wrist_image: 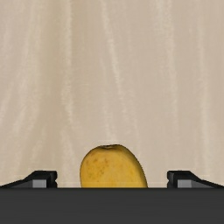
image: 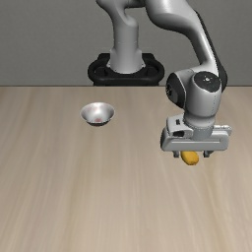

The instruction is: Pick the mango on the table and place it on the bowl

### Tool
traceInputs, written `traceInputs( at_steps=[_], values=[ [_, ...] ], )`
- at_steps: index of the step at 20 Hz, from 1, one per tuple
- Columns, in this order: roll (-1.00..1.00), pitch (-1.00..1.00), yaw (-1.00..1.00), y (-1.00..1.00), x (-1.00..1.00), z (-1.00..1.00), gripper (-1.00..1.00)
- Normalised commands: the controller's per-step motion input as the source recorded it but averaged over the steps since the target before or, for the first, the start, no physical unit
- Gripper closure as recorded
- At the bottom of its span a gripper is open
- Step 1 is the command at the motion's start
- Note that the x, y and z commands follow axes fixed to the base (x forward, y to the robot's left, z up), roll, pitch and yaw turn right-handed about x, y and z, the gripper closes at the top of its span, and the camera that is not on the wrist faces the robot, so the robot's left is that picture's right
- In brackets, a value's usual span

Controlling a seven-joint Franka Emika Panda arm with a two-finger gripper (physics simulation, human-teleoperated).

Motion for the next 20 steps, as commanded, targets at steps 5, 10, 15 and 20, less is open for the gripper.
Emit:
traceInputs(
  at_steps=[5, 10, 15, 20],
  values=[
    [0.0, 0.0, 0.0, 0.0, 0.0, 0.0, 1.0],
    [0.0, 0.0, 0.0, 0.0, 0.0, 0.0, 1.0],
    [0.0, 0.0, 0.0, 0.0, 0.0, 0.6, 1.0],
    [0.0, 0.0, 0.0, 0.0, 0.0, 1.0, 1.0]
  ],
)
